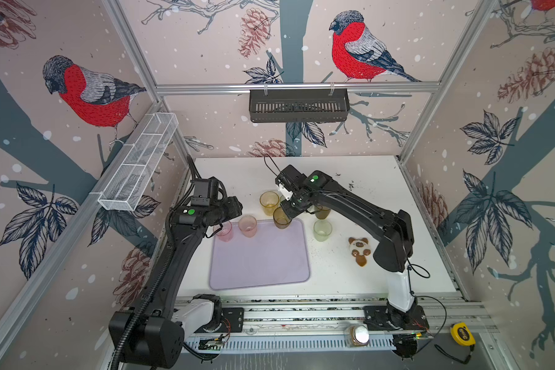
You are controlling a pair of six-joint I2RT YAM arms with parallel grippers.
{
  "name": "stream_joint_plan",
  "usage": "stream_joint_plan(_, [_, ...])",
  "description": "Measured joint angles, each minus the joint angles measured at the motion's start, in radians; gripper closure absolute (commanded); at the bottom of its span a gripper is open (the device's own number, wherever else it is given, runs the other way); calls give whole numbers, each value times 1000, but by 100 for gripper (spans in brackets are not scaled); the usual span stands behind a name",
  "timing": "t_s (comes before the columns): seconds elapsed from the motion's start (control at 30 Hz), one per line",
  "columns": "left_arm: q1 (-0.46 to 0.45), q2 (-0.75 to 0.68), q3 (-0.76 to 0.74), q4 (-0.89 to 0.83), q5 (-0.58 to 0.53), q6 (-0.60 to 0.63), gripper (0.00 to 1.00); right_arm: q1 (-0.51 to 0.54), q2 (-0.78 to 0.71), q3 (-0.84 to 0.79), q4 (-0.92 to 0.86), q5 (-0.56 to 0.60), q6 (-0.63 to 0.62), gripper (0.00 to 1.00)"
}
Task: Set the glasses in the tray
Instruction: 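Carry the amber glass with the right gripper onto the tray beside the peach glass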
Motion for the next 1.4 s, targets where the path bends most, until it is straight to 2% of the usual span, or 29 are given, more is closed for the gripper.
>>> stream_joint_plan(0.47, [22,-29,-26,-7,-7,17,38,39,124,103,-11,-11,-36,100])
stream_joint_plan(1.4, [45,-45,-41,-7,-7,18,37,42,275,237,-28,-18,-37,100])
